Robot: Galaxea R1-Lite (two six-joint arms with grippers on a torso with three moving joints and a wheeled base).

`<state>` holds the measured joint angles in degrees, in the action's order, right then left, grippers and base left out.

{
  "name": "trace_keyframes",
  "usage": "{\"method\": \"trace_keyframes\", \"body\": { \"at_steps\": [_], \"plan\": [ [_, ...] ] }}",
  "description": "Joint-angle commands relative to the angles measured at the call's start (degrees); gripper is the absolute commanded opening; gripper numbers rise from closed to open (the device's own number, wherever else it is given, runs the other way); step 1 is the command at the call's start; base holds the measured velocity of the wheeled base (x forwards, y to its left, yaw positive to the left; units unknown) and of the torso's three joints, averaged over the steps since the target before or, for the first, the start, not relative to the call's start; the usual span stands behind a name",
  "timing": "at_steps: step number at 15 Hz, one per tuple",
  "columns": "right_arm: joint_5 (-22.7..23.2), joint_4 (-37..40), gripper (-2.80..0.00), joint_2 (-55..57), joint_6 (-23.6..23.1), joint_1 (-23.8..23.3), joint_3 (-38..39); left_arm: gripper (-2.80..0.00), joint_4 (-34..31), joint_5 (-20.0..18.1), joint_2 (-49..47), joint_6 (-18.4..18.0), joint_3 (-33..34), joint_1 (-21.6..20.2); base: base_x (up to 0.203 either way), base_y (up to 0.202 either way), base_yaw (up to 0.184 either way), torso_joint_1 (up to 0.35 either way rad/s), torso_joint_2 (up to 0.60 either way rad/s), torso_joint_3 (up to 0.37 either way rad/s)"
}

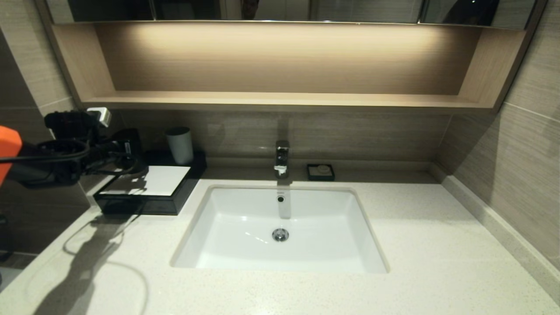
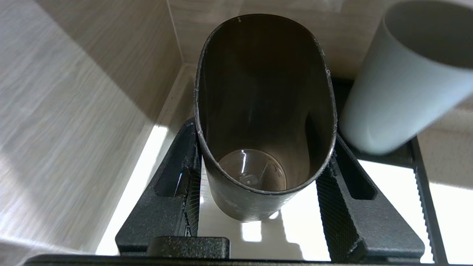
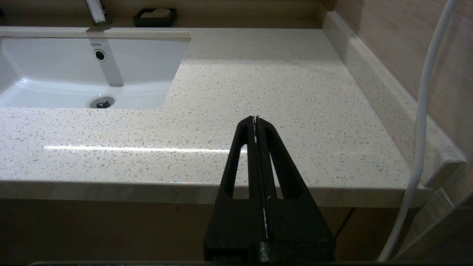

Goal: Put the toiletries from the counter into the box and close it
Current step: Place the cup on the storage box

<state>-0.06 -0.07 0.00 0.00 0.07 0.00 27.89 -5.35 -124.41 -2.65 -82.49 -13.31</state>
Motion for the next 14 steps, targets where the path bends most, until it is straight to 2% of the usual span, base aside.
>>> {"method": "trace_keyframes", "body": {
  "at_steps": [1, 6, 14],
  "plan": [
    [0.0, 0.0, -2.8, 0.0, 0.0, 0.0, 0.0, -2.8, -0.4, 0.0, -1.7, 0.5, -2.3, 0.0, 0.0, 0.0, 0.0, 0.0, 0.0, 0.0],
    [0.0, 0.0, -2.8, 0.0, 0.0, 0.0, 0.0, -2.8, -1.0, -0.1, -3.2, 2.1, -5.2, 0.1, 0.0, 0.0, 0.0, 0.0, 0.0, 0.0],
    [0.0, 0.0, -2.8, 0.0, 0.0, 0.0, 0.1, -2.8, -0.8, -0.1, -5.6, 2.2, -7.8, 0.7, 0.0, 0.0, 0.0, 0.0, 0.0, 0.0]
  ]
}}
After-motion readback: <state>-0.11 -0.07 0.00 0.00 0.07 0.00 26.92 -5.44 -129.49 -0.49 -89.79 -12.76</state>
